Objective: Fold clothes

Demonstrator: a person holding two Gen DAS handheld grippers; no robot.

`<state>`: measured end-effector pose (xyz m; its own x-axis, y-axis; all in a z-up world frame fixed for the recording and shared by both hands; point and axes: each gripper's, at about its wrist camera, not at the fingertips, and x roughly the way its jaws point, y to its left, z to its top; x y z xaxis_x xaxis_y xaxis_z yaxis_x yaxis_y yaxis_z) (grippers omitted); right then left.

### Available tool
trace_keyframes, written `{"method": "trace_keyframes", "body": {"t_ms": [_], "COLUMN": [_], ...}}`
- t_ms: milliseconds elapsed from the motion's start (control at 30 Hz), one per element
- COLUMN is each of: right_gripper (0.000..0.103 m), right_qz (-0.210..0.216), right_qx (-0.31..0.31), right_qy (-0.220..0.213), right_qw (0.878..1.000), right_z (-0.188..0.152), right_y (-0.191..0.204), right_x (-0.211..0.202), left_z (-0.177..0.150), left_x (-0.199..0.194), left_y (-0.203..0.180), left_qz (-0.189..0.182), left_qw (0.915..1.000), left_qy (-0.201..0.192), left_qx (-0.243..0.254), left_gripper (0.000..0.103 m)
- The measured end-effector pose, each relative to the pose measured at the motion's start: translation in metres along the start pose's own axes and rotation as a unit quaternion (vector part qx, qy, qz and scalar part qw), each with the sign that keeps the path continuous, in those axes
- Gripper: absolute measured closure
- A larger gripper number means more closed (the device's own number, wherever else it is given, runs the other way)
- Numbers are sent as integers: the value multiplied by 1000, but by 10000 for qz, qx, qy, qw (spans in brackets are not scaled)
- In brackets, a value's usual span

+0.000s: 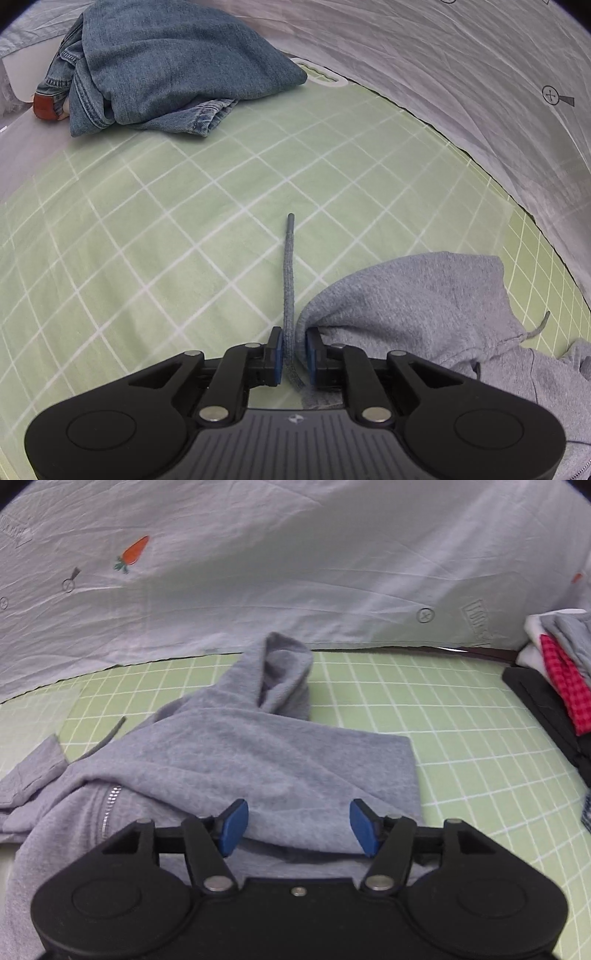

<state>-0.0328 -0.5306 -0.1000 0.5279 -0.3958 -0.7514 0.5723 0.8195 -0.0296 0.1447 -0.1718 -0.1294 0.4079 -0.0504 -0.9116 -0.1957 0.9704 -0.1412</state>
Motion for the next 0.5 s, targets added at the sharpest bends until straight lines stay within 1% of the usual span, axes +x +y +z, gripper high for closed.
{"method": "trace_keyframes", "body": {"t_ms": [67,100,167,300,400,433,500], "right_gripper": [41,41,41,37,37,38,38], "right_qz": [78,71,95,434,578,633,629], "right_qx": [-268,-467,-669,-574,-708,-764,-951], "right_qy": [68,61,6,-126,-50,-39,-110], "right_qw": [9996,9989,9977,9973,9958,9951,9934], "right_z": [1,0,0,3,-3,-4,-4], "right_y": [13,23,31,26,29,31,36], "right_x": [7,8,6,-7,-8,-7,-8], "left_z": [0,0,1,2,2,2,2], "left_x": [0,1,2,3,4,4,3], "left_y": [3,4,5,4,1,0,1], "left_qz": [-12,-22,-25,15,102,131,156], "left_qw": [10000,10000,10000,10000,9999,9999,9998], "left_qy": [14,20,31,32,26,28,34], "left_qx": [-26,-36,-41,2,73,83,112], "left_gripper": [81,80,76,74,72,70,67]}}
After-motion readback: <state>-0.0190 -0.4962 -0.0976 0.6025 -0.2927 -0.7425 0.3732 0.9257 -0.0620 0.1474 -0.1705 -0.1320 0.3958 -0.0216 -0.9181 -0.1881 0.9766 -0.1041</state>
